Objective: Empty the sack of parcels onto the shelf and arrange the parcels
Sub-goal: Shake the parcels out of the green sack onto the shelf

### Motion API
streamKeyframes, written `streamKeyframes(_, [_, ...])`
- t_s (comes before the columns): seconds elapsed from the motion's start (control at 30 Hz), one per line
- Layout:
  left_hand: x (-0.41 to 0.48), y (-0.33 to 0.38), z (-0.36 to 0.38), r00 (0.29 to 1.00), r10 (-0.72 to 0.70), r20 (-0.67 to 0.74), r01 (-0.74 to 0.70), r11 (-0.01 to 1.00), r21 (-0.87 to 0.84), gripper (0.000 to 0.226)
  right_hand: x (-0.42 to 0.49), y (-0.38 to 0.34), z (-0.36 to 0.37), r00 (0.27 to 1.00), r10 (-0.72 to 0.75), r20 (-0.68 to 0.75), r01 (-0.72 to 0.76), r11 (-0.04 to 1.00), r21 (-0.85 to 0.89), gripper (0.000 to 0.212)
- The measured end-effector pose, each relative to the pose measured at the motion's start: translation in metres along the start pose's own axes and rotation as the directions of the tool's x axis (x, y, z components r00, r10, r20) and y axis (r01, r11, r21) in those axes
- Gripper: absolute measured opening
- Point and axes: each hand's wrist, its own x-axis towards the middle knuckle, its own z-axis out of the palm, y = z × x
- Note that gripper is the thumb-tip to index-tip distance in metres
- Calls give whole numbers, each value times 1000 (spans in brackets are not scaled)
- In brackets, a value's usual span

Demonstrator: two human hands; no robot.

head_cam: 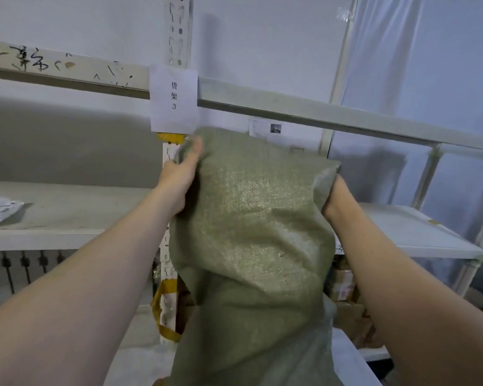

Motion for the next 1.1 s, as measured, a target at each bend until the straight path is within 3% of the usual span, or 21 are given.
streamKeyframes(0.07, [0,-11,-5,998,-22,55,14,989,149,109,-2,10,-8,994,68,84,-68,998,-6,32])
streamKeyframes(0.17, [3,-25,-1,1000,2,-21,5,951,311,72,-7,21,-21,964,223,143,-230,973,28,33])
streamKeyframes(0.27, [3,-25,7,993,42,-113,-18,978,209,47,-2,29,-42,936,298,189,-298,954,-28,64])
streamKeyframes(0.33, [3,-21,7,984,59,-167,-37,991,132,38,-1,30,-56,884,325,336,-314,945,-88,95])
streamKeyframes(0.43, [1,-20,5,971,54,-234,-30,994,104,32,-3,29,-71,781,410,470,-263,900,-347,108])
streamKeyframes(0.5, [-2,-21,5,966,34,-256,-12,996,86,33,-9,31,-67,730,530,432,-180,759,-626,112])
streamKeyframes(0.57, [-5,-22,4,964,9,-266,10,998,69,34,-17,35,-59,753,579,312,-158,619,-769,99])
streamKeyframes(0.6, [-7,-22,3,964,-4,-265,21,998,62,34,-21,39,-55,783,555,281,-151,607,-781,81])
streamKeyframes(0.7, [-11,-25,-1,959,-18,-284,38,997,62,37,-29,47,-41,899,373,231,-39,592,-805,35])
streamKeyframes(0.77, [-13,-23,-5,954,-1,-301,21,998,63,38,-27,50,-32,953,224,203,47,552,-833,31])
streamKeyframes(0.83, [-16,-17,-9,949,19,-315,-1,998,57,39,-24,47,-18,977,139,161,27,670,-742,29])
streamKeyframes(0.93, [-17,-2,-17,933,48,-358,-48,999,8,37,-16,29,2,989,117,95,-62,889,-454,26])
streamKeyframes(1.1, [-16,26,-31,909,169,-382,-181,984,5,34,-10,-2,39,993,44,108,-36,997,-73,28])
